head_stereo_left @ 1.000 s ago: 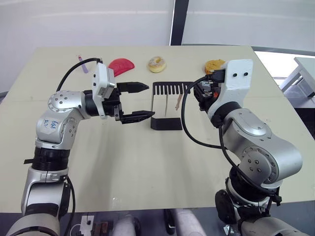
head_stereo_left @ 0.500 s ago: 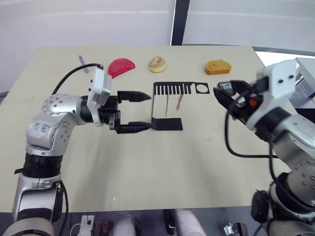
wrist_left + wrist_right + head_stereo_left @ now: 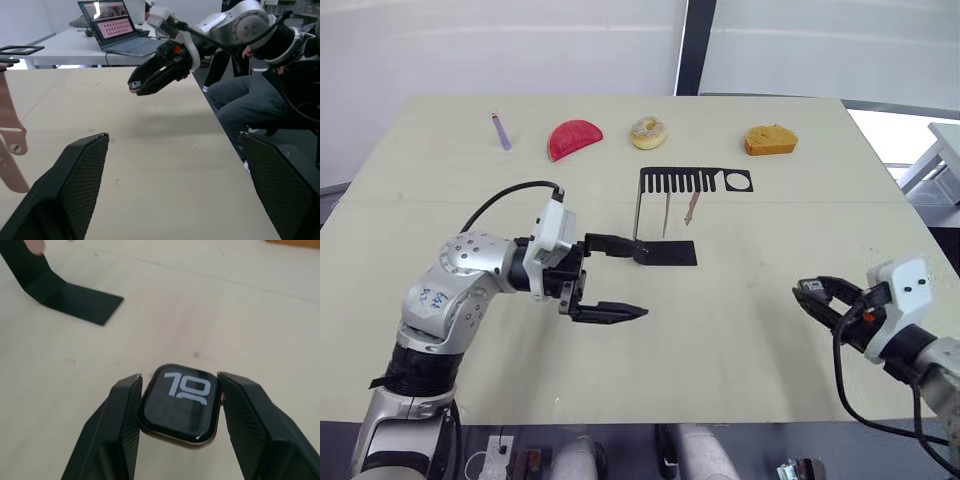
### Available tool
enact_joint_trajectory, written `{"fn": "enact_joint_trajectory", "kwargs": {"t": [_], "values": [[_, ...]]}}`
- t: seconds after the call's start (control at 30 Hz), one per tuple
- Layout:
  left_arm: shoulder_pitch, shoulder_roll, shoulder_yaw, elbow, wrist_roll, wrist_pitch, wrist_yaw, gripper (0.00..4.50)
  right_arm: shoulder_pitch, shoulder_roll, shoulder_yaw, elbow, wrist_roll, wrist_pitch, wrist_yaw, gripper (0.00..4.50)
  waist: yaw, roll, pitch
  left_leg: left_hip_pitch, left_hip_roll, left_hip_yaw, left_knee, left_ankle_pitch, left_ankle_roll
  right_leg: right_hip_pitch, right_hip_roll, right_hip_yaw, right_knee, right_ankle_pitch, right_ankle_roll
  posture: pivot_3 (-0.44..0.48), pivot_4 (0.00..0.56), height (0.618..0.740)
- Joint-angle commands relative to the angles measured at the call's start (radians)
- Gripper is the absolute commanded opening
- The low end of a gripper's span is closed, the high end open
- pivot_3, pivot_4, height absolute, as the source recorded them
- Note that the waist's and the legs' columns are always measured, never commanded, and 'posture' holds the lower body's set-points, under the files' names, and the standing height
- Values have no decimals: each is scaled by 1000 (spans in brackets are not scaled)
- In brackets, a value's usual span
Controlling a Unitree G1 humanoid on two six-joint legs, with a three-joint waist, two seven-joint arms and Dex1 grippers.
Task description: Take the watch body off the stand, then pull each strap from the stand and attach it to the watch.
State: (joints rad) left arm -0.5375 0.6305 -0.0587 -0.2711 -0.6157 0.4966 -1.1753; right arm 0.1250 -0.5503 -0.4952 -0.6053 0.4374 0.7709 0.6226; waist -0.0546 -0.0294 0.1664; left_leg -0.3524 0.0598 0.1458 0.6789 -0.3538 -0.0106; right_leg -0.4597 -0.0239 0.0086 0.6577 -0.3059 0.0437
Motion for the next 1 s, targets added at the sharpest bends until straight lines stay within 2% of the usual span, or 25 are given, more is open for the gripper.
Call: {"fn": "enact_joint_trajectory", "kwargs": {"t": [0.03,0.27,0.73,0.83,0.9,0.93,1.0], "values": [[-10,-6,-12,-22,11,-28,-11,4500,28,9,37,85,-49,-170,26,2241,1,0,0,0,0,0,0,0,0,0,0,0,0,0,0,0,150,737],[-35,-18,-22,12,18,-40,-15,4500,16,-16,104,280,-72,-324,76,2241,1,0,0,0,0,0,2,0,0,0,0,0,1,0,0,0,150,737],[-37,-21,-12,17,25,-39,1,4500,1,-26,146,383,-89,-418,72,2241,3,0,0,0,0,0,2,0,0,0,0,0,2,0,0,0,150,737],[-29,-10,-6,26,33,-41,4,4500,19,-42,142,381,-84,-431,80,3372,5,0,0,0,0,0,2,0,0,0,0,0,3,0,0,0,150,737],[-19,2,8,30,36,-39,11,4500,47,-63,117,349,-64,-423,94,4295,6,0,0,0,0,0,2,0,0,0,0,0,3,0,0,0,150,737],[-14,10,19,33,35,-35,15,4500,65,-76,94,326,-47,-413,101,4465,8,1,0,0,0,0,3,0,0,0,0,0,3,0,0,0,150,737],[6,34,46,37,31,-25,27,4500,114,-107,29,277,2,-385,126,4465,9,2,0,1,0,0,2,0,0,0,0,0,3,0,0,0,150,737]]}}
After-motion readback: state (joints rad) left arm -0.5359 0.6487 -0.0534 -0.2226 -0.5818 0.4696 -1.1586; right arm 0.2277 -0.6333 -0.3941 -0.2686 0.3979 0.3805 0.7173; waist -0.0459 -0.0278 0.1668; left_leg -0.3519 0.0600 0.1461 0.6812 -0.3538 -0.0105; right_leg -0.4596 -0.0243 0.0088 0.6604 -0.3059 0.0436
